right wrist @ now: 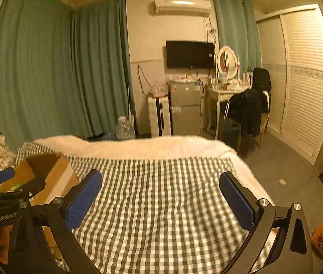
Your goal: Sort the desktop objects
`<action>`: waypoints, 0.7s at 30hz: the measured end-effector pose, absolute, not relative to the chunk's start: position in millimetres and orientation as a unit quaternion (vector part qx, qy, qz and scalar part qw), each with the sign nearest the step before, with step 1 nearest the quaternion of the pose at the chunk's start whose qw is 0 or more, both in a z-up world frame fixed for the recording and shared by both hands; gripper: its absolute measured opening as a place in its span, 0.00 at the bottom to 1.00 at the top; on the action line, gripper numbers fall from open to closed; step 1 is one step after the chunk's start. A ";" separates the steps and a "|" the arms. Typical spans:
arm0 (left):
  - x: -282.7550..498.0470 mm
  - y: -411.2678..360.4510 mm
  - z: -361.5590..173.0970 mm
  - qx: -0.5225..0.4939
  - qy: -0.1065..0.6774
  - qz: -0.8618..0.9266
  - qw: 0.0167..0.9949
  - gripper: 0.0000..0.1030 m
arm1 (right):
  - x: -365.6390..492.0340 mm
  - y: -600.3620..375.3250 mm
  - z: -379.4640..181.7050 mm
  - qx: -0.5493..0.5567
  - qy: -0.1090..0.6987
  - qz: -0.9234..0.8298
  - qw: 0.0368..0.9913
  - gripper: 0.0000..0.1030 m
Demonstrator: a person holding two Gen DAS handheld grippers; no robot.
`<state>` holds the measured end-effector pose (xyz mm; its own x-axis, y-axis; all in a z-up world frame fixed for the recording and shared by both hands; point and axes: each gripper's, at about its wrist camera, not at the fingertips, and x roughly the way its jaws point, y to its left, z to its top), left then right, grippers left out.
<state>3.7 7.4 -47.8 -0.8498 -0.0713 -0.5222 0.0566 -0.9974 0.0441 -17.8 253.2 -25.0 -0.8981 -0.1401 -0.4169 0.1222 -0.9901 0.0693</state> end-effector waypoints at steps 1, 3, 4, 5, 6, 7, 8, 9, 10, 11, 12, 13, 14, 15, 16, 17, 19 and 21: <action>3.7 7.0 -52.6 0.273 -0.019 -0.961 0.034 1.00 | -21.7 248.3 -32.2 0.223 -0.013 -0.972 0.069 1.00; 1.7 6.3 -59.6 0.277 -0.030 -0.960 0.030 1.00 | -25.2 240.0 -40.8 0.231 0.003 -0.970 0.069 1.00; 0.5 6.3 -61.5 0.280 -0.033 -0.959 0.031 1.00 | -25.4 235.9 -43.7 0.233 0.011 -0.970 0.069 1.00; 0.2 6.9 -61.6 0.283 -0.033 -0.958 0.031 1.00 | -24.8 232.7 -45.6 0.235 0.015 -0.969 0.069 1.00; 0.2 6.7 -61.0 0.284 -0.031 -0.958 0.028 1.00 | -23.2 228.8 -47.0 0.236 0.017 -0.969 0.071 1.00; 1.1 6.2 -59.7 0.284 -0.028 -0.958 0.024 1.00 | -21.8 227.3 -47.8 0.236 0.018 -0.969 0.073 1.00; 1.7 4.5 -58.3 0.283 -0.026 -0.959 0.022 1.00 | -22.9 225.8 -46.7 0.236 0.018 -0.969 0.074 1.00; 4.1 5.0 -56.4 0.280 -0.025 -0.959 0.022 1.00 | -22.7 226.3 -46.7 0.236 0.016 -0.969 0.075 1.00; 6.0 5.4 -55.0 0.278 -0.024 -0.960 0.023 1.00 | -22.2 226.3 -46.1 0.238 0.014 -0.968 0.077 1.00; 7.5 5.2 -53.2 0.276 -0.023 -0.961 0.024 1.00 | -23.5 228.0 -44.8 0.240 0.012 -0.968 0.077 1.00; 8.8 5.3 -52.0 0.274 -0.021 -0.961 0.023 1.00 | -23.4 230.0 -45.4 0.243 0.009 -0.967 0.077 1.00; 9.8 5.9 -51.3 0.275 -0.021 -0.961 0.023 1.00 | -23.5 231.9 -47.0 0.248 0.005 -0.966 0.075 1.00; 10.5 6.8 -50.9 0.276 -0.020 -0.961 0.023 1.00 | -24.1 231.7 -48.5 0.254 0.001 -0.965 0.072 1.00; 10.4 7.4 -50.4 0.278 -0.019 -0.960 0.023 1.00 | -27.3 231.8 -48.8 0.260 -0.004 -0.963 0.070 1.00; 9.9 8.7 -49.8 0.278 -0.019 -0.960 0.021 1.00 | -28.2 232.4 -50.4 0.263 -0.006 -0.962 0.070 1.00; 10.4 9.2 -49.7 0.277 -0.018 -0.960 0.020 1.00 | -28.0 232.3 -51.0 0.263 -0.006 -0.962 0.070 1.00; 9.3 8.4 -50.0 0.274 -0.016 -0.961 0.020 1.00 | -27.7 229.2 -51.7 0.263 0.000 -0.963 0.065 1.00; 6.7 6.9 -52.3 0.277 -0.016 -0.960 0.022 1.00 | -28.9 225.9 -54.7 0.265 0.007 -0.962 0.066 1.00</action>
